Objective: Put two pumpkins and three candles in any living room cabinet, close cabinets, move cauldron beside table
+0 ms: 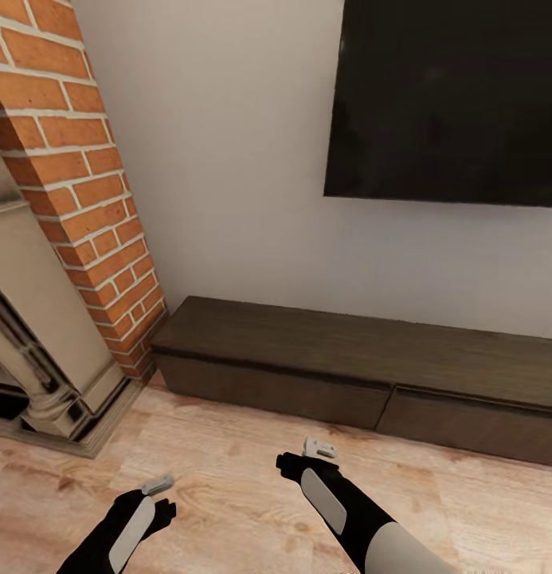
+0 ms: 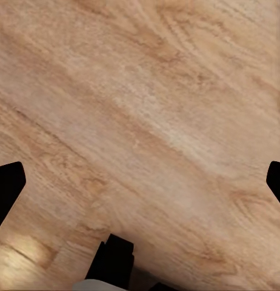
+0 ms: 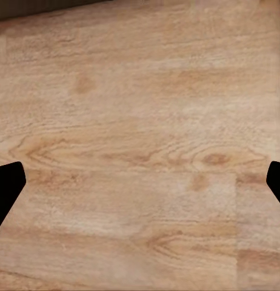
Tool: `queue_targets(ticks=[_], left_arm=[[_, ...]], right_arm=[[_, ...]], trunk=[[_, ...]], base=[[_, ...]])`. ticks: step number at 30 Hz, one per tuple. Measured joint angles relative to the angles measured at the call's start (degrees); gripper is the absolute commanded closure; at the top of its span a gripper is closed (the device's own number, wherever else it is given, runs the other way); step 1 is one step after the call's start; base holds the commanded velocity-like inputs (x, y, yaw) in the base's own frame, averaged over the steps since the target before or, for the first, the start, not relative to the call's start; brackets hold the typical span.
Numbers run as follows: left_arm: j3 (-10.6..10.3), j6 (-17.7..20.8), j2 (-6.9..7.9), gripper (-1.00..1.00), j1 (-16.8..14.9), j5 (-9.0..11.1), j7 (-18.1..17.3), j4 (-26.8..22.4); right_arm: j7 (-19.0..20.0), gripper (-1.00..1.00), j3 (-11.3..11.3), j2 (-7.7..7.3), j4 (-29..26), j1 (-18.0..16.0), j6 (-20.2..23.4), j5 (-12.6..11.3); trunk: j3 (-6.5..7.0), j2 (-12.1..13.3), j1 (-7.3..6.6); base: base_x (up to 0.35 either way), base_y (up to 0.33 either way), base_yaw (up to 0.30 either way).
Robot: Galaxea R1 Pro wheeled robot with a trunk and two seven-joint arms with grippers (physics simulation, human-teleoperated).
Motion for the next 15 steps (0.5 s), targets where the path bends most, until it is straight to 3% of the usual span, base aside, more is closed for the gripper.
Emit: queue_targets(ticks=[11,15], left_arm=[[0.0,0.0,0.02,-1.00,0.0,0.0,0.0,0.0],[0.0,0.0,0.02,-1.00,0.0,0.0,0.0,0.0]], right_arm=[[0.0,-1.00,0.0,0.00,-0.1,0.0,0.0,0.0],[0.0,-1.00,0.0,0.00,-0.1,0.0,0.0,0.0]], trunk=[[0.43,0.0,0.00],[0.58,0.0,-0.01]], base=[[0.000,0.012,-0.262],[0.049,0.122,-0.262]])
